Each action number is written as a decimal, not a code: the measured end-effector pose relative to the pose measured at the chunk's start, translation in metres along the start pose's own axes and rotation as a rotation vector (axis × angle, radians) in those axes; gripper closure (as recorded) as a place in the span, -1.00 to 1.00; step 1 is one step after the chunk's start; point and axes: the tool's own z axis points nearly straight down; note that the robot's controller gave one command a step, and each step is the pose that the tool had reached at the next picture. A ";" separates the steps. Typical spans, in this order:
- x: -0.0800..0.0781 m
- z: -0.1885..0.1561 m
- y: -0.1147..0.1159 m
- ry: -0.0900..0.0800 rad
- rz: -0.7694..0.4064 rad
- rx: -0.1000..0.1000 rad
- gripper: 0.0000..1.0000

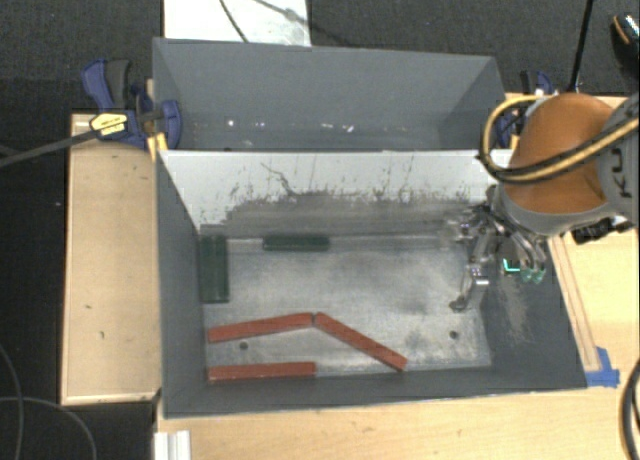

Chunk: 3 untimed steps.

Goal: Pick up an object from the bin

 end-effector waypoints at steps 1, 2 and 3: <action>0.023 0.018 0.066 -0.003 0.168 -0.003 -1.00; 0.033 0.067 0.137 -0.003 0.253 -0.002 -1.00; 0.065 0.066 0.172 -0.004 0.584 -0.002 -1.00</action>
Offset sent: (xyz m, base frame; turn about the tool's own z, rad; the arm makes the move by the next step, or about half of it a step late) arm -0.0228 0.0631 -0.0175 0.1710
